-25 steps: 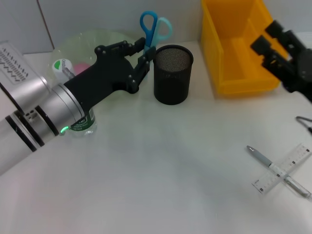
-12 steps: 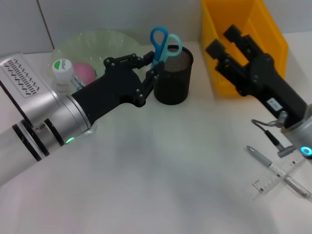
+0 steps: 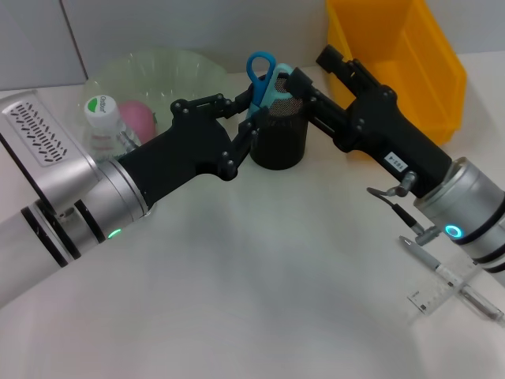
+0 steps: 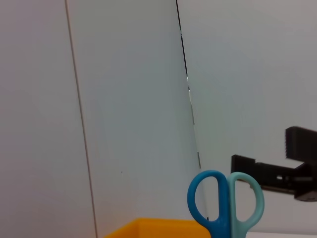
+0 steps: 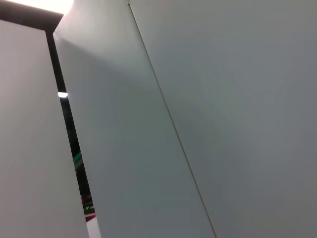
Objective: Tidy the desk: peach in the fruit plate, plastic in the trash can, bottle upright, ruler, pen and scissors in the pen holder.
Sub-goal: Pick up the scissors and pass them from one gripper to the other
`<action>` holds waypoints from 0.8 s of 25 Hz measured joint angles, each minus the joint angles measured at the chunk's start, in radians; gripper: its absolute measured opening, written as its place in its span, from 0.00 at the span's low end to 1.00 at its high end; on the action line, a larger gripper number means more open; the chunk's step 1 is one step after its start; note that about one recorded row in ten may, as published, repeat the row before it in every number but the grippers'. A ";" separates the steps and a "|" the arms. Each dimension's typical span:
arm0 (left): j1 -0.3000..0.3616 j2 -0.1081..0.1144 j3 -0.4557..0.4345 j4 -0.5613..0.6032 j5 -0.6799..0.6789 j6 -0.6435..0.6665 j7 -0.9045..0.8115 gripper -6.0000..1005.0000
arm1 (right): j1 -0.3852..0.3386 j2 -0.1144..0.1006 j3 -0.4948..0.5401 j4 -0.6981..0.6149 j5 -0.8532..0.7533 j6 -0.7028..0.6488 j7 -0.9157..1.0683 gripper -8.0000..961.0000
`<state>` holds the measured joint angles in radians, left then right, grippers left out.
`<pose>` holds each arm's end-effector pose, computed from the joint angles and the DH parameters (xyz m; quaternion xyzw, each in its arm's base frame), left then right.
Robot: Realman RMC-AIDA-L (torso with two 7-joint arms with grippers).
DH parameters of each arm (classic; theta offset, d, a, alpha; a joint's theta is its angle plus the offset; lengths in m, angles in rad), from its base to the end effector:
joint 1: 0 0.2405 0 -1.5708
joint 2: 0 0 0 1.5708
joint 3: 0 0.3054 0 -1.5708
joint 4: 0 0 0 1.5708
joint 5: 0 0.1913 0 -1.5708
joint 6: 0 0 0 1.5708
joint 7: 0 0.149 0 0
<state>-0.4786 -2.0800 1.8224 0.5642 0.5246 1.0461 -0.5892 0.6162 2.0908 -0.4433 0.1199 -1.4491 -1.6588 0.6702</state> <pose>-0.2140 0.3510 -0.0949 -0.8861 -0.0399 -0.3591 0.2904 0.2402 0.3314 -0.0578 -0.7589 0.1969 0.5512 0.2853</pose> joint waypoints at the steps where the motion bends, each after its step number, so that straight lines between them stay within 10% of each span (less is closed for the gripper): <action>1: 0.000 0.000 0.000 0.000 0.000 0.000 0.000 0.23 | 0.000 0.000 0.000 0.000 0.000 0.000 0.000 0.85; 20: -0.001 0.000 0.014 0.002 0.000 0.000 0.000 0.23 | 0.033 0.000 0.006 0.003 -0.024 0.071 -0.024 0.78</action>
<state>-0.4800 -2.0800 1.8362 0.5660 0.5246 1.0462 -0.5889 0.6489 2.0908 -0.4373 0.1232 -1.4727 -1.5877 0.6458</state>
